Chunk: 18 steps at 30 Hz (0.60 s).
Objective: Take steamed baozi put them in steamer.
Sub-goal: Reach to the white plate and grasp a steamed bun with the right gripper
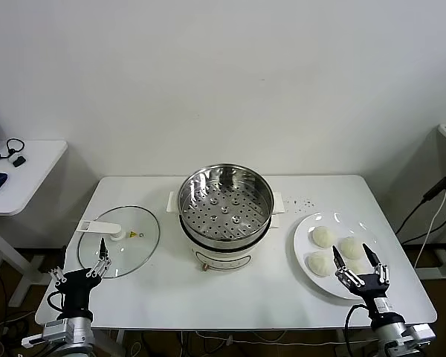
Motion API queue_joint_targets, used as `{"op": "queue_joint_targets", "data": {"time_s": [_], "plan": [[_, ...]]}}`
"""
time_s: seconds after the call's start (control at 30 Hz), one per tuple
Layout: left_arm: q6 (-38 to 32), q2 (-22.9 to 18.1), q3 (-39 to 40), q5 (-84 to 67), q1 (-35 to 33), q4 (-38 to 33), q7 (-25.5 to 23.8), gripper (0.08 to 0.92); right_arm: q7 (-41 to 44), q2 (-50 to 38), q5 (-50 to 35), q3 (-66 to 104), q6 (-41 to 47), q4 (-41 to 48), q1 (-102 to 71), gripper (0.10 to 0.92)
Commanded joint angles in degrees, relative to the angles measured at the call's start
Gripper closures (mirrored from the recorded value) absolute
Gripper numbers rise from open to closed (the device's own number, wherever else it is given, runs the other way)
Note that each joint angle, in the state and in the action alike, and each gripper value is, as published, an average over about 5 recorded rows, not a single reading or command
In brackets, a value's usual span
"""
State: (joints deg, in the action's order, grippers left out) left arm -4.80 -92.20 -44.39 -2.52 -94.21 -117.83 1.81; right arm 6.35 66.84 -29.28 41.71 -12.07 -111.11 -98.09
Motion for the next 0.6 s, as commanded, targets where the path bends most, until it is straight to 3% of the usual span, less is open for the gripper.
{"op": "queue_joint_targets", "data": {"time_s": [0.03, 0.17, 0.33, 0.6], "plan": [[0.1, -1.6, 0.1, 0.1, 0.1, -0.2, -0.1, 0.177, -6.8, -1.2, 6.4, 1.2, 8.0, -1.1, 3.9, 0.203], [0.2, -1.4, 0.5, 0.2, 0.3, -0.3, -0.3, 0.177, -7.2, -4.9, 13.3, 2.4, 16.3, -0.7, 10.2, 0.203], [0.0, -1.2, 1.4, 0.2, 0.5, -0.3, -0.5, 0.177, -5.9, -15.5, 17.7, -1.7, 29.7, -1.0, 21.6, 0.203], [-0.4, -0.8, 1.7, -0.1, 0.4, -0.7, -1.3, 0.177, 8.1, -34.0, 21.6, -17.1, 43.0, 5.2, 39.2, 0.203]]}}
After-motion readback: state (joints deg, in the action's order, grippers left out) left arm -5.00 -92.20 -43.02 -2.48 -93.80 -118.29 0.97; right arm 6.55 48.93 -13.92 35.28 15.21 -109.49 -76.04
